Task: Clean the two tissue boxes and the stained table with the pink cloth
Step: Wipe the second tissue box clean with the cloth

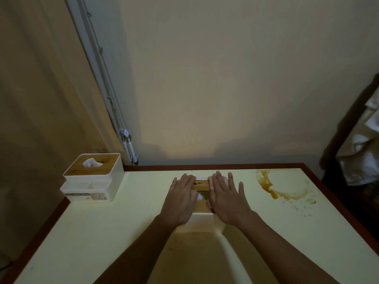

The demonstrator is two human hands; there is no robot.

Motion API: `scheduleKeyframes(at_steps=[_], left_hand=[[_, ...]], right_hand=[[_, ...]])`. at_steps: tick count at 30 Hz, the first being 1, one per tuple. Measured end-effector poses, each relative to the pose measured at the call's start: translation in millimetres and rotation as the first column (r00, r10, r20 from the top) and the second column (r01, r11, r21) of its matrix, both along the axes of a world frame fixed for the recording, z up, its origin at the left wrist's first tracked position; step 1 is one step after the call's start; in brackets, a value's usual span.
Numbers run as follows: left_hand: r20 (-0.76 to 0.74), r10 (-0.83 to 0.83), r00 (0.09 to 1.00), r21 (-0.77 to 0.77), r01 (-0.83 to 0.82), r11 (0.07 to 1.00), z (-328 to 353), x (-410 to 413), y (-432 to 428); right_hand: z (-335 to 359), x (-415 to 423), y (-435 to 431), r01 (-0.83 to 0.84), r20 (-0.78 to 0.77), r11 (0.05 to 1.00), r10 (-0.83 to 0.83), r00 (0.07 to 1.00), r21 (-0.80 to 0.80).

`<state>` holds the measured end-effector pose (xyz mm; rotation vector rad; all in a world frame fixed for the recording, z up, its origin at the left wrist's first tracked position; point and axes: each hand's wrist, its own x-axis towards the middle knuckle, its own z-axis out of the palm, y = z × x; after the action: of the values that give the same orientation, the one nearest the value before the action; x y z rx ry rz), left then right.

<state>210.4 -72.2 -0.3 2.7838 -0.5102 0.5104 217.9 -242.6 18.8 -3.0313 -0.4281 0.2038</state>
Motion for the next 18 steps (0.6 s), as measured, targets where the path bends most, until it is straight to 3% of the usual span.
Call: scheduleKeyframes(at_steps=[5,10,14,18], left_hand=[[0.006,-0.004,1.0,-0.009,0.004,1.0,0.7,-0.9,0.5],[-0.006,-0.009,1.0,0.001,0.009,1.0,0.0,-0.5,2.4],[0.008,-0.009,1.0,0.066,0.009,0.998,3.4,-3.1,1.4],[-0.204,-0.03,0.978,-0.117,0.006,0.993,12.1,-2.8,3.5]], right_hand=[[2.2,-24.8,-7.9,-0.09,0.027,0.996,0.091,0.995,-0.021],[14.7,-30.2,-25.8,-0.151,0.1,0.982,0.139,0.985,0.118],[22.9,-11.1,-30.9,-0.159,0.19,0.986,0.145,0.971,0.057],[27.1,18.9,-35.4,-0.106,0.267,0.961,0.036,0.963,0.254]])
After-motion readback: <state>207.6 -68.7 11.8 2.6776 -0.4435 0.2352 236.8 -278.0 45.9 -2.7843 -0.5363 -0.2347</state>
